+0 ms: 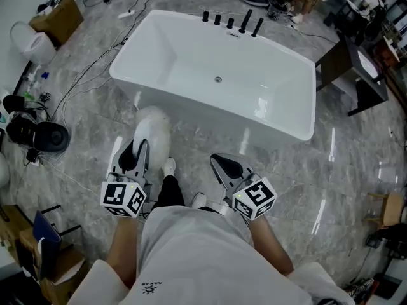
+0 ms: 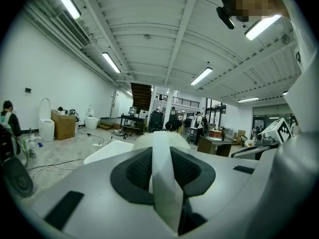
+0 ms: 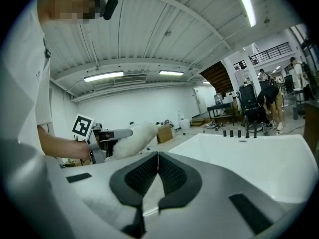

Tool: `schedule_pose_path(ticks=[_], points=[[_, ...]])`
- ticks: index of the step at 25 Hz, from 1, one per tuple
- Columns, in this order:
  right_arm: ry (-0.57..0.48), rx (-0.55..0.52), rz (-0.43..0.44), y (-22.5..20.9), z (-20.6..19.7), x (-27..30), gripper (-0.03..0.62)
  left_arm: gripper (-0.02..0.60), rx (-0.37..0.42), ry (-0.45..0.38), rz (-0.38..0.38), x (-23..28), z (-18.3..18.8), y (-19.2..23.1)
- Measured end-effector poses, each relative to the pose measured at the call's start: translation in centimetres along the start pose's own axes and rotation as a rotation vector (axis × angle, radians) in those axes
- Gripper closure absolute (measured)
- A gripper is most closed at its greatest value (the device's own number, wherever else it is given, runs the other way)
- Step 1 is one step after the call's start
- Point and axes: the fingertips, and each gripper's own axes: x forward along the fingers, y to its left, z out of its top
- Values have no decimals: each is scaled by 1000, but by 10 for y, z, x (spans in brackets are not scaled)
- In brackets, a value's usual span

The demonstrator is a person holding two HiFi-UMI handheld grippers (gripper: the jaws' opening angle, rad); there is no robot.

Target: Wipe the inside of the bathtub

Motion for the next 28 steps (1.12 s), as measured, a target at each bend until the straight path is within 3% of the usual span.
schedule_pose_path(ticks=[10, 28], points=[[13, -2, -36, -28, 29, 84, 576, 482, -14, 35, -75, 68, 15, 58], [34, 74, -223, -90, 65, 201, 576, 482, -28, 94, -265, 188, 40, 150]])
